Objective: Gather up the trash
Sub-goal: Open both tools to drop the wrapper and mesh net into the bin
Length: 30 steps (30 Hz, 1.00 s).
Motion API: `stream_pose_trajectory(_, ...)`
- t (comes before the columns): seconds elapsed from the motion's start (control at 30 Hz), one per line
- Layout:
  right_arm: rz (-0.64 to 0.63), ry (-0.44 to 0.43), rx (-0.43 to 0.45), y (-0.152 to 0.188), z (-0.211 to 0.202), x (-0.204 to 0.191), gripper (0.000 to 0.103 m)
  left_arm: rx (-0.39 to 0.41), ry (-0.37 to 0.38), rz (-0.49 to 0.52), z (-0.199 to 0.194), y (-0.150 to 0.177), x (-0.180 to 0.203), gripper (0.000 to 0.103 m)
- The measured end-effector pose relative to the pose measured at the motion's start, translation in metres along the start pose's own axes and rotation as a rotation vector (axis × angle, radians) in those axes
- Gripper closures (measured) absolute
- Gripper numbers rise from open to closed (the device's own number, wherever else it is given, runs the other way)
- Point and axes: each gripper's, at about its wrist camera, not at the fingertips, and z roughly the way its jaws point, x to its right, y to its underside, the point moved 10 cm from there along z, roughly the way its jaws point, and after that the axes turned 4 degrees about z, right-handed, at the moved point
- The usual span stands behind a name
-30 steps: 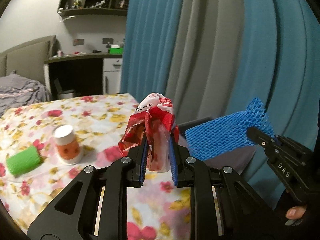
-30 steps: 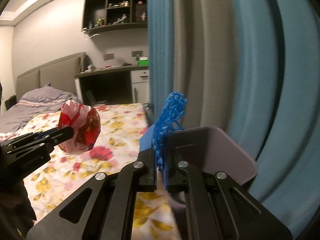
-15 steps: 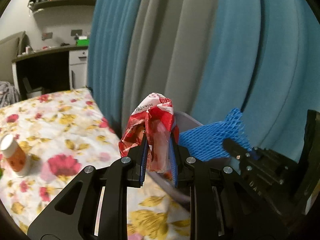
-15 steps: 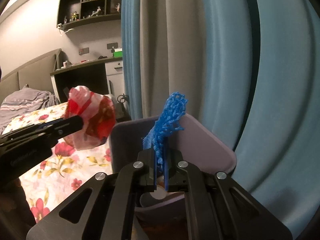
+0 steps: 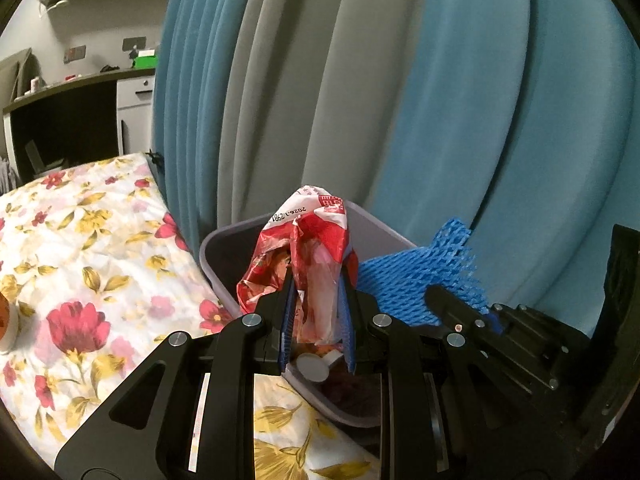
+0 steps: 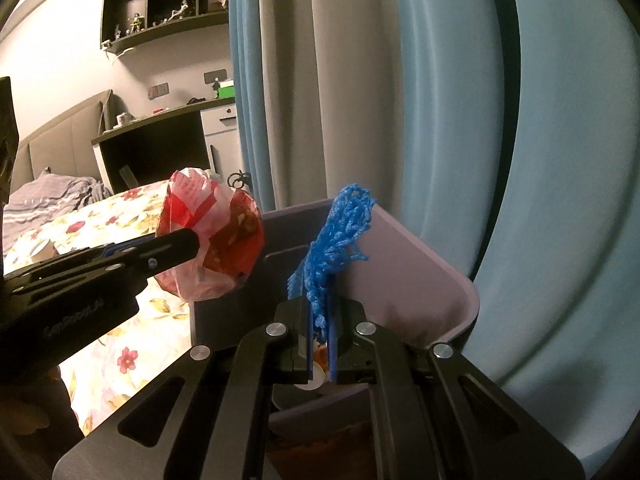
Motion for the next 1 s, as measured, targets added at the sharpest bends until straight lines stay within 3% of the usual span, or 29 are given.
stream_pose_trajectory(0.8,0.012,-0.002,-0.049,0.006,0.013,0.007,0.095,-0.049,0.06,-0.046,0.03,0.001,-0.007,0.082)
stream_pose_trajectory(0.9,0.019,0.016,-0.058,0.01,0.015,0.01,0.077,-0.058,0.054,-0.049,0.034,0.003,-0.01,0.072)
stream_pose_trajectory(0.93,0.023,0.022,-0.059,0.011,0.015,0.012,0.065,-0.058,0.056,-0.054,0.035,0.004,-0.01,0.069)
stream_pose_trajectory(1.0,0.029,0.029,-0.061,0.012,0.015,0.015,0.061,-0.053,0.045,-0.064,0.034,0.004,-0.014,0.052)
